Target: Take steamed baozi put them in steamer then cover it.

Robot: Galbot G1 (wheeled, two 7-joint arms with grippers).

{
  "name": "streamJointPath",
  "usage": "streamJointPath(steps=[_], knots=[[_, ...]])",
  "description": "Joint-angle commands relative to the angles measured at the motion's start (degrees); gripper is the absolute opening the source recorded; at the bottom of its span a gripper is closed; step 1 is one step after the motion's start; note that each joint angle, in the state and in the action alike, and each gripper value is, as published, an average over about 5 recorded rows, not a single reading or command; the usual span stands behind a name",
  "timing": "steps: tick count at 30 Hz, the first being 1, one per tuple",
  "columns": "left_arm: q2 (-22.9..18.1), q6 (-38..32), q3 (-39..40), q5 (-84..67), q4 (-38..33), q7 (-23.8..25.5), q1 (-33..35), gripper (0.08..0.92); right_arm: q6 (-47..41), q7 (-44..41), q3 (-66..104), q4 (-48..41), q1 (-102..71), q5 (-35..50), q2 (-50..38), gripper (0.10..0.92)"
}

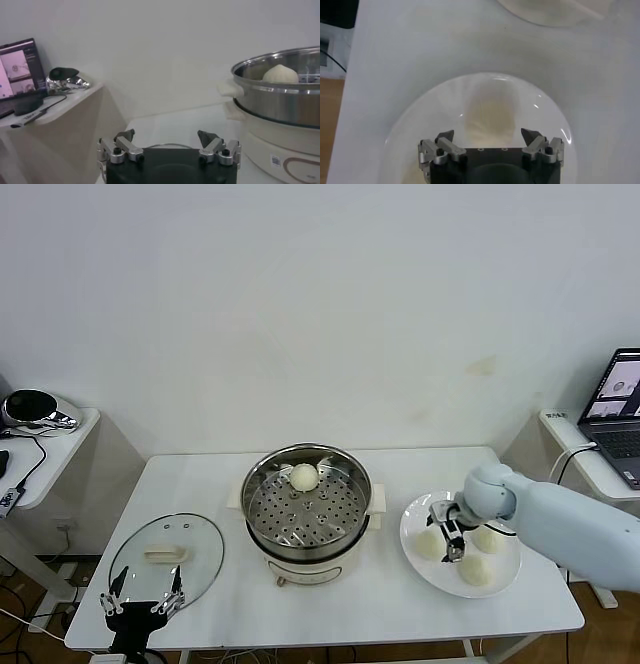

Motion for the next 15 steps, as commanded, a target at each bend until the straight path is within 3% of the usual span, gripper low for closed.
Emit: streamJointPath(steps=[1,15], knots=[[-0.1,0.0,0.1,0.1,0.0,0.0,0.1,0.823,0.5,0.1,1.3,-3.4,-2.1,-2.2,2.7,0.791],[-0.2,-0.1,0.3,0.2,0.2,0.0,-0.2,0.823,0.2,-1.1,1.6,-2.6,-1.3,-1.0,2.5,0.576]])
